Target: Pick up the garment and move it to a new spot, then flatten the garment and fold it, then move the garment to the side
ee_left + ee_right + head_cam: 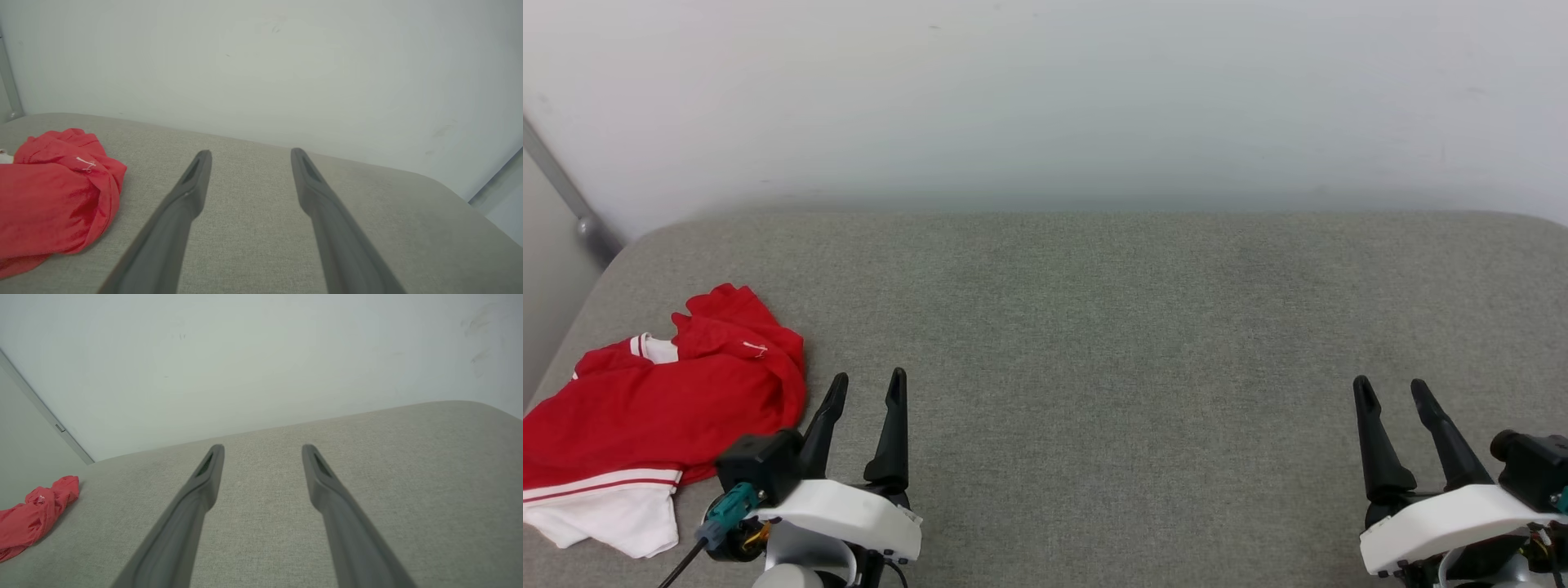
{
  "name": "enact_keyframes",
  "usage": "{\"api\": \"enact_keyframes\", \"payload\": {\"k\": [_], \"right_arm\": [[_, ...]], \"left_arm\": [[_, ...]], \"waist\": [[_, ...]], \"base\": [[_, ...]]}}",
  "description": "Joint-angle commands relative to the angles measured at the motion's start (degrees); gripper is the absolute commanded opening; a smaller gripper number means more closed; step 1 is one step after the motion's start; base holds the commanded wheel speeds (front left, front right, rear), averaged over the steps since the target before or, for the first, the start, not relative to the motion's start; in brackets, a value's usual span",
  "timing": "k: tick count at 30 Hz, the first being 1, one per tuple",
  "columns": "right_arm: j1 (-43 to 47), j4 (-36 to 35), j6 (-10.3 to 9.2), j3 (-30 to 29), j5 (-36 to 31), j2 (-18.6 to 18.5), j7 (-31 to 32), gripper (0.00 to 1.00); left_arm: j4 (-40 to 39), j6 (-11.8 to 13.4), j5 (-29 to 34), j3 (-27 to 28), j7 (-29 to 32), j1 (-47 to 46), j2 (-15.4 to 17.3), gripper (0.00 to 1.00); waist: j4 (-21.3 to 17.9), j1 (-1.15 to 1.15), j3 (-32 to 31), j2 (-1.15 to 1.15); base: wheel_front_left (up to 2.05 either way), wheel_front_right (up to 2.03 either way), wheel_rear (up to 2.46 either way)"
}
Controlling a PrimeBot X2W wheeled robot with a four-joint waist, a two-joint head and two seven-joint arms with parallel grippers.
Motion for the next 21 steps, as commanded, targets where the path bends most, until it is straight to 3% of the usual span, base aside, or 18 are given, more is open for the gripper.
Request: {"api": "enact_keyframes", "payload": {"k": [1, 21], "right_arm": [[0.3, -1.0, -0.02, -0.1, -2.1, 0.1, 0.1, 1.0], [1.8, -3.0, -0.02, 0.1, -10.6, 0.1, 0.2, 1.0]], "left_arm": [[-0.2, 0.5, 2.0, -0.4, -0.7, -1.0, 0.5, 1.0], [1.3, 1.6, 11.0, -1.8, -3.1, -1.7, 1.1, 1.0]], "waist": [[0.0, 0.0, 0.0, 0.0], [-0.2, 0.0, 0.2, 0.0]], "base": [[0.0, 0.0, 0.0], [0.0, 0.0, 0.0]]}}
